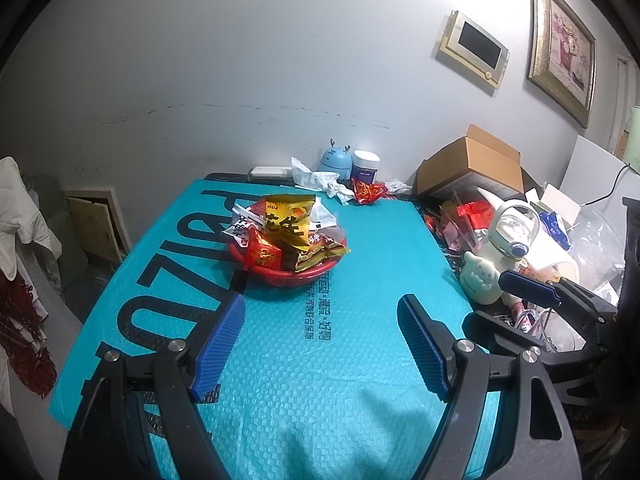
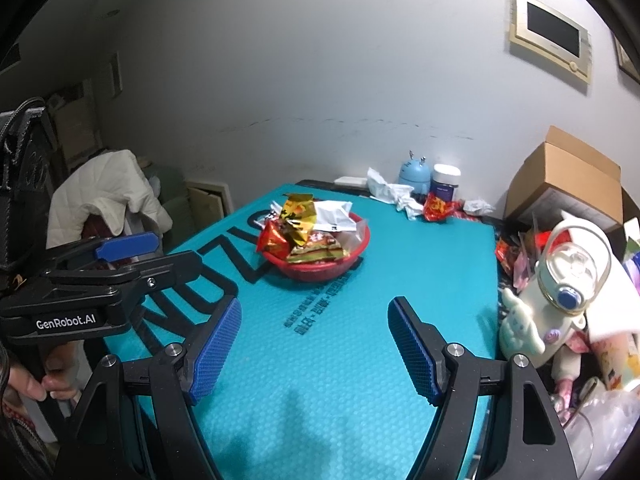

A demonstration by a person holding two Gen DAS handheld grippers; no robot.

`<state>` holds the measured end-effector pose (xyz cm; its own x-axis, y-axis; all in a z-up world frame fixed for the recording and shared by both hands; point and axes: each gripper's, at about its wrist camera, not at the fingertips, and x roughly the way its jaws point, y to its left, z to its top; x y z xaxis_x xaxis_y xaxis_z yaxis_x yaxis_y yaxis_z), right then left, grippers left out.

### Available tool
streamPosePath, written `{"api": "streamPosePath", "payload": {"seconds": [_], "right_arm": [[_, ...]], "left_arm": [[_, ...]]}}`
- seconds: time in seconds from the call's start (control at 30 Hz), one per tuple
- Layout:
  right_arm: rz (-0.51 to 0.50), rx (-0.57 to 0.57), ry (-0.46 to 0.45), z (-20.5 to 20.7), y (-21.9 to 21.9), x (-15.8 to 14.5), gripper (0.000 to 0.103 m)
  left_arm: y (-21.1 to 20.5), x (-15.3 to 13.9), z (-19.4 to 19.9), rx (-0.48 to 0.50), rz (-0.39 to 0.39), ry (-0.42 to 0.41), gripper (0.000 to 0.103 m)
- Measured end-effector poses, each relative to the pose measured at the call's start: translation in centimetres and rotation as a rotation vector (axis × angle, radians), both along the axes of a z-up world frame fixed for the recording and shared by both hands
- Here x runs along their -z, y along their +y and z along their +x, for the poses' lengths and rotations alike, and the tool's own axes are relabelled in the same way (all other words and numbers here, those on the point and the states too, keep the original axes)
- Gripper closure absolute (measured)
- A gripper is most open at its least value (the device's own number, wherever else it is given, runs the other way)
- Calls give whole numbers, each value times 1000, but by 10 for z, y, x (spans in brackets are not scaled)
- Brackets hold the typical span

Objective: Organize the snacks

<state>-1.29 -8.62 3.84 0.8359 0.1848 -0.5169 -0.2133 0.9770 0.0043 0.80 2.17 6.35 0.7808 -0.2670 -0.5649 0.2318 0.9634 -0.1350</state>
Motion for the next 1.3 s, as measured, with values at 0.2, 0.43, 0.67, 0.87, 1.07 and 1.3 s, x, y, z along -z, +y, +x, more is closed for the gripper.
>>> {"api": "streamPosePath", "payload": {"seconds": [0.2,0.43,0.67,0.87,1.07,1.3], "right_arm": [[1,-4,-6,2,0,-1,26],[7,-5,-1,6,-1,1,27],[5,2,1,11,-3,1,26],[13,8,-2,13,-5,0,26],[21,5,3,12,-7,1,26],[34,12,9,9,-9,2,26]], "left_arm": [[0,-1,2,3,2,-7,25],[1,-1,5,0,9,-10,25],[1,2,12,5,0,4,25],[0,2,16,6,4,9,25],[-2,3,16,-1,8,19,25],[-3,4,13,-5,14,27,25]]}}
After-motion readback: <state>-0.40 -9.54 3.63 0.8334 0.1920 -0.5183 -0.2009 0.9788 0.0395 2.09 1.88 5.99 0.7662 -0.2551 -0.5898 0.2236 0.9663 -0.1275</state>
